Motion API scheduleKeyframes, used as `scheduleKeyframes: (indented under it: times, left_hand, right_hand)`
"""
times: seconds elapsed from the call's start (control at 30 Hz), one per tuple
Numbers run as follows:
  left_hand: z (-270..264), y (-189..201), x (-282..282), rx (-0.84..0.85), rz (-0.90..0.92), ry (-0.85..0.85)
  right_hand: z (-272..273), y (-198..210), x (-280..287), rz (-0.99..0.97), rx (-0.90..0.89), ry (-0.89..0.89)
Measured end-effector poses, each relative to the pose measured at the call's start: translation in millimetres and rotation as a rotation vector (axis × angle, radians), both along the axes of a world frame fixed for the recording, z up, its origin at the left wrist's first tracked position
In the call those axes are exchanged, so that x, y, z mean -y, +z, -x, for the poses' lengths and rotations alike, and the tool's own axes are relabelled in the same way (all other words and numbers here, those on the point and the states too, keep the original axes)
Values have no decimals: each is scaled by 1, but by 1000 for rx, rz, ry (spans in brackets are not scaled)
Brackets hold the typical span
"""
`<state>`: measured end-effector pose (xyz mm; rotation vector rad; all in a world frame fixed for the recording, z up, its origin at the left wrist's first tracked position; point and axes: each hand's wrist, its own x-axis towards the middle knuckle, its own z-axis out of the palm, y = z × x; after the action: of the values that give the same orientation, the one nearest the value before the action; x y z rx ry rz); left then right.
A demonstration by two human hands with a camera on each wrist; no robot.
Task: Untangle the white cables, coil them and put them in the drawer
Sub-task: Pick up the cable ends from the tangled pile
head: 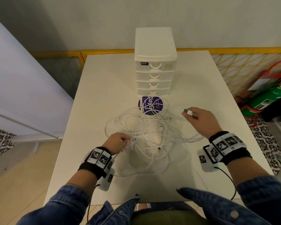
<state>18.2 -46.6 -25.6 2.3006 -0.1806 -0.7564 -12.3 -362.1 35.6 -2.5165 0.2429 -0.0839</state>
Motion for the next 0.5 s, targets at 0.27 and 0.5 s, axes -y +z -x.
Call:
scheduleKeyframes:
  times: [0.27, 0.5]
  left_hand:
    - [4, -7, 23, 133, -216, 20]
    - [-11, 4, -11, 121, -10, 323]
  right_hand:
    - [-2, -17, -8, 30, -138, -30]
    - [-5, -12, 21, 55, -50, -203]
